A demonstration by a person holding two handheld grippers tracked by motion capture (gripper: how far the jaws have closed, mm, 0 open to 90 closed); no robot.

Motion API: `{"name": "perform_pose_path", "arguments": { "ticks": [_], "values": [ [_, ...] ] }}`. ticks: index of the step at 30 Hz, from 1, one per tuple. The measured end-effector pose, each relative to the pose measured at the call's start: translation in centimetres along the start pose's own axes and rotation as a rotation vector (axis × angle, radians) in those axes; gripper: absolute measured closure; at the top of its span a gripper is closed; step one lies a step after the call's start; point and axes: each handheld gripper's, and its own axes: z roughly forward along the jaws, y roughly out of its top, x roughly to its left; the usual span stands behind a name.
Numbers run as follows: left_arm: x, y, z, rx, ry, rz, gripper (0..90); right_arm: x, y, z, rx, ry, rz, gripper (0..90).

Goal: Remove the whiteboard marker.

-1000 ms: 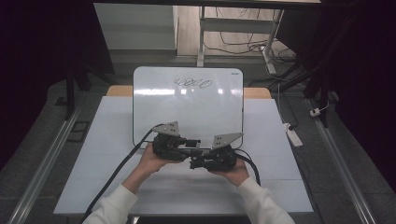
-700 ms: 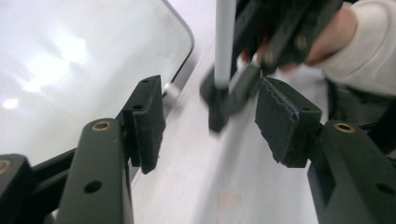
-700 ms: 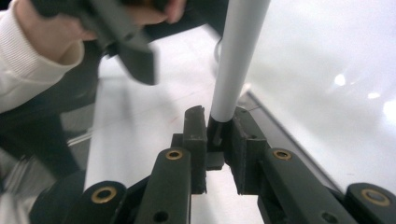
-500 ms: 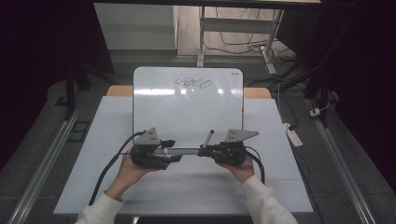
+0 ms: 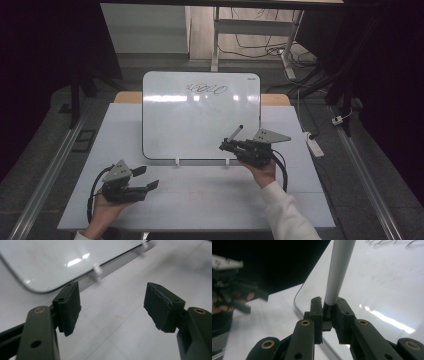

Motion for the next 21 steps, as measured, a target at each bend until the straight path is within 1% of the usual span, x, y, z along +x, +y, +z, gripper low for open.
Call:
{"name": "perform_pose_path", "arguments": {
  "ticks": [2, 4, 7, 9, 13, 17, 21],
  "values": [
    [0.3, -0.3, 0.2, -0.005, 0.0, -0.026, 29.6, -0.4, 0.6, 0.1, -0.026, -0.021, 0.001, 77.4],
    [0.3, -0.4, 0.4, 0.004, 0.006, -0.021, 28.8, -1.0, 1.2, 0.2, -0.053, -0.039, 0.009, 77.4],
    [0.3, -0.5, 0.5, 0.005, 0.007, -0.013, 28.7, -2.0, 2.4, 0.7, -0.071, -0.071, 0.016, 77.4],
    [0.4, -0.6, 0.6, 0.002, 0.012, -0.015, 28.7, -2.5, 3.1, 1.1, -0.078, -0.092, 0.016, 77.4],
    [0.6, -0.9, 0.6, 0.0, 0.024, -0.028, 28.8, -3.6, 5.2, 2.3, -0.101, -0.133, 0.014, 77.4],
    [0.8, -1.2, 0.7, 0.002, 0.028, -0.036, 28.8, -4.3, 7.1, 3.4, -0.131, -0.153, 0.015, 77.4],
    [0.9, -1.2, 0.8, 0.0, 0.031, -0.037, 28.7, -4.7, 8.2, 4.3, -0.14, -0.169, 0.013, 77.4]
  ]
}}
